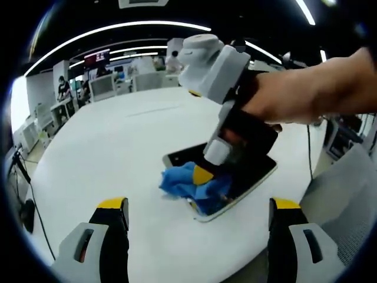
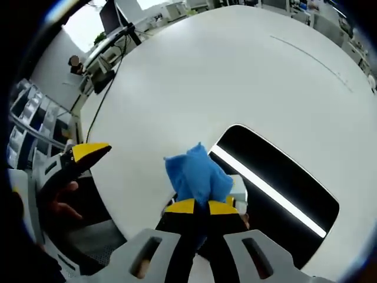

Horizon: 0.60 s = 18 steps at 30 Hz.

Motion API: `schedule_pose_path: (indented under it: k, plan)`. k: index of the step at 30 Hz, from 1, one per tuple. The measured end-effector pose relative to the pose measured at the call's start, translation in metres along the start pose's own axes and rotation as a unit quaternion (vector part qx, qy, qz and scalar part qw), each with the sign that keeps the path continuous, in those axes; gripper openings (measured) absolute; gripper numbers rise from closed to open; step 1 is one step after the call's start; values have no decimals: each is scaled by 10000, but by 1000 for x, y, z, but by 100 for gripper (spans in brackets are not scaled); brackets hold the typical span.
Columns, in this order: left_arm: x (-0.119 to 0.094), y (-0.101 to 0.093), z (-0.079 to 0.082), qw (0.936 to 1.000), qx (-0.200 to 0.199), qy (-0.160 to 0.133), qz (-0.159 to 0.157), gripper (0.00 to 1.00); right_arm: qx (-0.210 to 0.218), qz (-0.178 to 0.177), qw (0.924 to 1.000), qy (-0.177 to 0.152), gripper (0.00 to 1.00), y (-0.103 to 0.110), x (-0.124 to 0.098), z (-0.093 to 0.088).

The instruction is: Wipe the mirror surface with the cleaning cloth until all visible marks leave the cleaned area.

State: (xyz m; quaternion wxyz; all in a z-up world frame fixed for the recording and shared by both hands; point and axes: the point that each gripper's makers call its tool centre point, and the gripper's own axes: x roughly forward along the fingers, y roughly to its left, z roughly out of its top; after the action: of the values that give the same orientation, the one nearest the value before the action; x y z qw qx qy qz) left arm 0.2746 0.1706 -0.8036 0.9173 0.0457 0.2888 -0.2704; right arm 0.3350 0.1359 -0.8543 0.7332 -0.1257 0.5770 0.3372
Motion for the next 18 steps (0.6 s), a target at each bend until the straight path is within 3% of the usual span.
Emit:
schedule_pose_path:
  k: [18]
  plan:
    - [0, 1, -1, 10000, -80, 2, 10, 99, 25, -114, 9999, -26, 0, -27, 0, 32]
